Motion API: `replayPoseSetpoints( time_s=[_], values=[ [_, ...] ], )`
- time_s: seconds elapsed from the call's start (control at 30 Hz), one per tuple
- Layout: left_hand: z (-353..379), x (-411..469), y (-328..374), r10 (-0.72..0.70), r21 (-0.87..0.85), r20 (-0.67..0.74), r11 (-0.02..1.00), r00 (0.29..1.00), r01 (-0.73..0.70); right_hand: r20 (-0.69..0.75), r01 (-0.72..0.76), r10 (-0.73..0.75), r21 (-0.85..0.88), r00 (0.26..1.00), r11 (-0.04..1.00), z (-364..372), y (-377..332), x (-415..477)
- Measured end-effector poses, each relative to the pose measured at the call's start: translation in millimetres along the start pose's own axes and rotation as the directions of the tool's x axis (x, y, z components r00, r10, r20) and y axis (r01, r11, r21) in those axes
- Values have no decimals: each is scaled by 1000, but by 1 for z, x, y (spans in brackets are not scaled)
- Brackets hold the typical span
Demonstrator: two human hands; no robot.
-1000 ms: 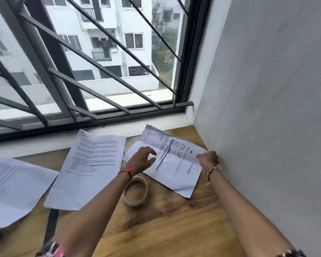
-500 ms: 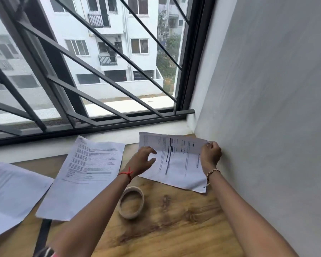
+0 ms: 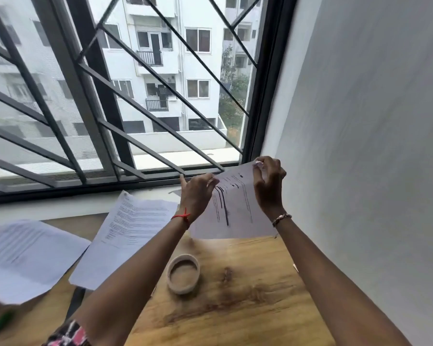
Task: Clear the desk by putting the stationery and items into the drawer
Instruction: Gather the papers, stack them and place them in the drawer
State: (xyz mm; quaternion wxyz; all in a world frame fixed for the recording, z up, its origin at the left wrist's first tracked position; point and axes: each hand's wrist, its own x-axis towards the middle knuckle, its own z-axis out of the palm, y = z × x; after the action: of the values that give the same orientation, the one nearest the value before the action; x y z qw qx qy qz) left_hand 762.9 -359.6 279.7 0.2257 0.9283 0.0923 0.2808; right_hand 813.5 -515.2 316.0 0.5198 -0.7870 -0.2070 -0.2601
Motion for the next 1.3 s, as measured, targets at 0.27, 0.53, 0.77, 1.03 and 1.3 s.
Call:
replayPoseSetpoints(
  time_s=[0.27, 0.53, 0.77, 1.03, 1.3],
  values=[
    [-50, -2, -12, -100, -200, -163, 978, 982, 66, -6, 78, -80, -161, 997, 984, 7, -25, 1],
    [-94, -5, -31, -275, -315, -269, 931, 923, 185, 162, -322, 305, 91, 939, 942, 33, -34, -9],
    [-120, -24, -51, -414, -386, -216, 868, 884, 313, 648, -684, 432, 193, 627, 703, 55, -45, -35],
    [-139, -43, -96, -496, -318, -103, 838, 862, 444, 793, -822, 452, 104, 409, 560, 84, -40, -59],
    [-120, -60, -156, -583, -173, 93, 789, 807, 590, 772, -859, 513, 81, 375, 506, 134, -31, -87]
  ],
)
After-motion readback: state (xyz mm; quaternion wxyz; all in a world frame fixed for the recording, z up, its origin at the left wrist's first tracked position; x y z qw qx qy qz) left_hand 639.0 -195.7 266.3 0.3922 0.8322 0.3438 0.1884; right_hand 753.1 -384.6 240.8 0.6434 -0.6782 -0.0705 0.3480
